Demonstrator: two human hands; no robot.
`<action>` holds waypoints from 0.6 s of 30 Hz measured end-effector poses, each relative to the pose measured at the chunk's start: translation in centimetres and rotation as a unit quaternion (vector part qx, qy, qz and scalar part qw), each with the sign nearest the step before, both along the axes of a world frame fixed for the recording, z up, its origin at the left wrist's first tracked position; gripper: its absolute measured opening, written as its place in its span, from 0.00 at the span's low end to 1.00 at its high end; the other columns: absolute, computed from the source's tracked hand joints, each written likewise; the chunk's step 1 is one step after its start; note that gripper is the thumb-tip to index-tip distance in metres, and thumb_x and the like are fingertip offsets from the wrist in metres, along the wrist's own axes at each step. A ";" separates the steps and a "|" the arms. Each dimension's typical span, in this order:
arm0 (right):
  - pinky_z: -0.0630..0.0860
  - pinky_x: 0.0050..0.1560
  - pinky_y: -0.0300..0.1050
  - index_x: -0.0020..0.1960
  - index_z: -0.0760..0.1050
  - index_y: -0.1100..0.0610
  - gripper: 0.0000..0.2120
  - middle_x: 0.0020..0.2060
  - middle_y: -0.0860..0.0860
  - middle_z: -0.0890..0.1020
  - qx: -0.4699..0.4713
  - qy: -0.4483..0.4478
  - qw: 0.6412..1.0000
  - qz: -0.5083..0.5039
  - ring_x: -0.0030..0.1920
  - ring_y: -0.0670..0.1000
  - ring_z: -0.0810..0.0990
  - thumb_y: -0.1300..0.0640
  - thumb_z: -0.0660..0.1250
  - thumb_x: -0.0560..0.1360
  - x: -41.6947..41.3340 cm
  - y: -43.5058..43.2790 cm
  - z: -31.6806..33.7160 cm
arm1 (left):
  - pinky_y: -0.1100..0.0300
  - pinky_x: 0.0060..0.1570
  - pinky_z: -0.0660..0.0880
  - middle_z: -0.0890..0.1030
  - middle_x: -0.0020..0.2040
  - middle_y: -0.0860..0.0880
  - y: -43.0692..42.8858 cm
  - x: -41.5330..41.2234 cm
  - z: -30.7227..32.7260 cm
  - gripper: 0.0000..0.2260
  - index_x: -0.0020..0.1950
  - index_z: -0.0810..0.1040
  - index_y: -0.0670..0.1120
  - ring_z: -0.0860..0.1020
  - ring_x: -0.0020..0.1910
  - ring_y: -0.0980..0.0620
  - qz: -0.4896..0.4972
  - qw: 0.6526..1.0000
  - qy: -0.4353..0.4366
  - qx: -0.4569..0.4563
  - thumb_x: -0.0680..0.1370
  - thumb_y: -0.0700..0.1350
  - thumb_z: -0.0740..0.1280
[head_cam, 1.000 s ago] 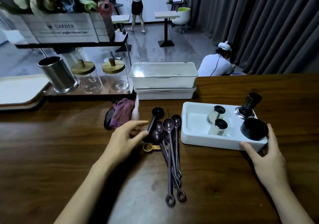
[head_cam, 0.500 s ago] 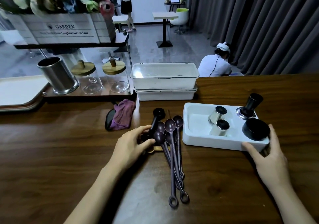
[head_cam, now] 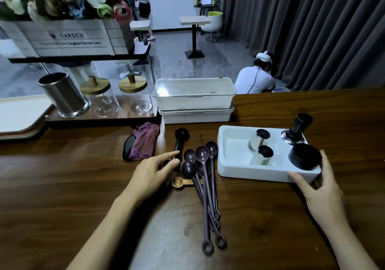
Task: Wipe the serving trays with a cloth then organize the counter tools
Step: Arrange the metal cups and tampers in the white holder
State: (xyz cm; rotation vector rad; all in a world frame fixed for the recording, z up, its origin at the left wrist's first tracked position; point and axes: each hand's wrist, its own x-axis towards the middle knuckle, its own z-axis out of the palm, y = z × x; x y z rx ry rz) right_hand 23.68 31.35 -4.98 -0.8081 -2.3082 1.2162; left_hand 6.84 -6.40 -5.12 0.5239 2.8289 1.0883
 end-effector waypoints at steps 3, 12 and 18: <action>0.67 0.71 0.61 0.77 0.50 0.30 0.42 0.76 0.48 0.68 -0.002 -0.001 1.000 0.000 0.74 0.57 0.67 0.43 0.73 0.73 0.0 0.0 0.0 | 0.59 0.68 0.72 0.80 0.64 0.65 0.0 -1.3 0.8 0.17 0.67 0.76 0.70 0.74 0.67 0.66 -0.029 0.999 -0.034 0.025 0.81 0.67 0.58; 0.66 0.71 0.59 0.75 0.50 0.29 0.41 0.76 0.48 0.68 0.001 0.012 1.000 0.002 0.74 0.57 0.67 0.46 0.74 0.74 0.0 -0.2 0.2 | 0.61 0.54 0.73 0.82 0.51 0.55 0.4 -6.1 2.3 0.12 0.67 0.78 0.66 0.79 0.48 0.58 -0.095 0.986 -0.132 0.039 0.85 0.54 0.62; 0.66 0.70 0.59 0.74 0.50 0.28 0.41 0.76 0.49 0.67 0.000 0.013 1.000 0.005 0.74 0.57 0.67 0.45 0.74 0.73 -0.1 -0.1 0.1 | 0.68 0.36 0.71 0.77 0.35 0.49 0.9 -6.8 2.2 0.15 0.63 0.83 0.58 0.75 0.36 0.54 -0.078 0.982 -0.163 0.063 0.84 0.42 0.63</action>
